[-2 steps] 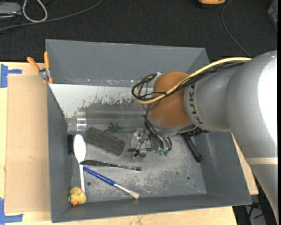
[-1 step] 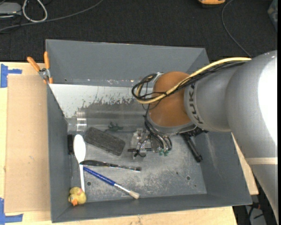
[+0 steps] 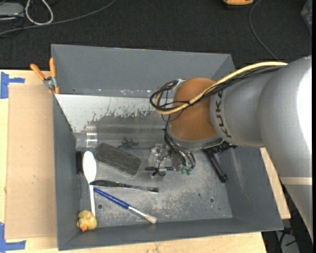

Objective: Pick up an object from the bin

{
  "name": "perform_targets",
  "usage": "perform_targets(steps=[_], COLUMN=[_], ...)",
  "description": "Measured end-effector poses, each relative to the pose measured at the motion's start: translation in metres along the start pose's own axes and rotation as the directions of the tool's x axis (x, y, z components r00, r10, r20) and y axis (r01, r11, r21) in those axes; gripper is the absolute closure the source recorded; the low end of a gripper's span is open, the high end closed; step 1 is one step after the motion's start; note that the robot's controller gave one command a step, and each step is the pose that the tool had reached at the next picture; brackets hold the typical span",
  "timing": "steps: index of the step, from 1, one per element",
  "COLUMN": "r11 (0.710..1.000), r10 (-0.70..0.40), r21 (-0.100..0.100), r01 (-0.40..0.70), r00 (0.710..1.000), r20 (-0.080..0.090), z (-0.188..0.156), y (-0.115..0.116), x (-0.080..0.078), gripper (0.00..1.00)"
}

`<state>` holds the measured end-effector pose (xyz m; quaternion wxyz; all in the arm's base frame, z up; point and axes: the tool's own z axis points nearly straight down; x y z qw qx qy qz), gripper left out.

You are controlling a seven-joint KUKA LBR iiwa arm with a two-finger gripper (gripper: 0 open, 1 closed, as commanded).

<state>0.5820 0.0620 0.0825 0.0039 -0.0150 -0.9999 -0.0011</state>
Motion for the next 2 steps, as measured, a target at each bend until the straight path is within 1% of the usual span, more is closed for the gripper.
perform_targets(steps=[2], r11=[1.000], r10=[-0.004], r21=[-0.001], r01=[0.004], r00=[1.000], r20=[0.001], z=[-0.058], y=[0.000], x=[0.000], gripper=[1.00])
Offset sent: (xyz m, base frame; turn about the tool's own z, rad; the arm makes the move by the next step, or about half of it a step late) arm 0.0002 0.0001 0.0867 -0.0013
